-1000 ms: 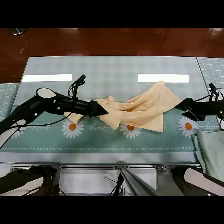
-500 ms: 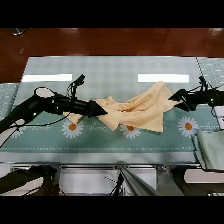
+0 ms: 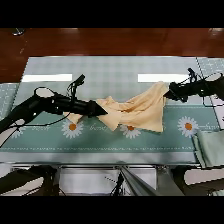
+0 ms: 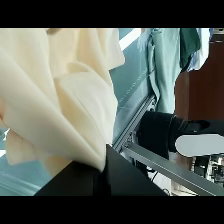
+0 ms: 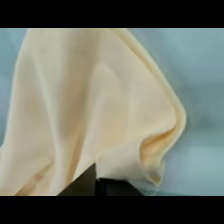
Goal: Fold the shirts.
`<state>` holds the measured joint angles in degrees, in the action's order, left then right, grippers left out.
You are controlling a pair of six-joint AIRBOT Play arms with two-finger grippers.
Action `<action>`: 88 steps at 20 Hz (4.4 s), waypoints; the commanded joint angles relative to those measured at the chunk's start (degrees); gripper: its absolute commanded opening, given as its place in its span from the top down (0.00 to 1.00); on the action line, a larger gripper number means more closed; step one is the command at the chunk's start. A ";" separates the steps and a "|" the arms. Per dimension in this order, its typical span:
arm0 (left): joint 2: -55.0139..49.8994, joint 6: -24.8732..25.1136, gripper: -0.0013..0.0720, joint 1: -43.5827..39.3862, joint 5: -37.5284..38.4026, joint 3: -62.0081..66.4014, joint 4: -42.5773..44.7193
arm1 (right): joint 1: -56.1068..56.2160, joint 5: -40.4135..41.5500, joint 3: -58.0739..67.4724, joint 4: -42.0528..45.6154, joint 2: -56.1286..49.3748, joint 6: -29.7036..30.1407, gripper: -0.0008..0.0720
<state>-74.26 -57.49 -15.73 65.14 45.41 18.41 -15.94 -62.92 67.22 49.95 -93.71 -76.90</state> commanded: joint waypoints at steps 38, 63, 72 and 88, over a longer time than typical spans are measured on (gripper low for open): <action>26.86 -29.94 0.95 9.25 -5.92 16.20 38.34 | 3.41 -8.70 11.34 9.22 47.69 1.18 0.96; 1.09 -20.48 0.02 30.51 20.44 14.03 38.12 | -11.61 -15.91 13.81 9.53 10.95 -2.84 0.13; 23.37 -16.70 0.02 40.72 7.23 -24.94 26.08 | -13.64 0.37 -33.81 -10.45 42.86 4.70 0.13; 23.56 -6.01 0.02 36.35 -2.82 -37.81 10.19 | -12.50 -2.64 -34.49 -12.17 43.91 5.35 0.13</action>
<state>-50.72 -69.06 22.50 66.48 11.40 37.67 -29.19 -65.69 32.77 38.30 -49.84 -71.35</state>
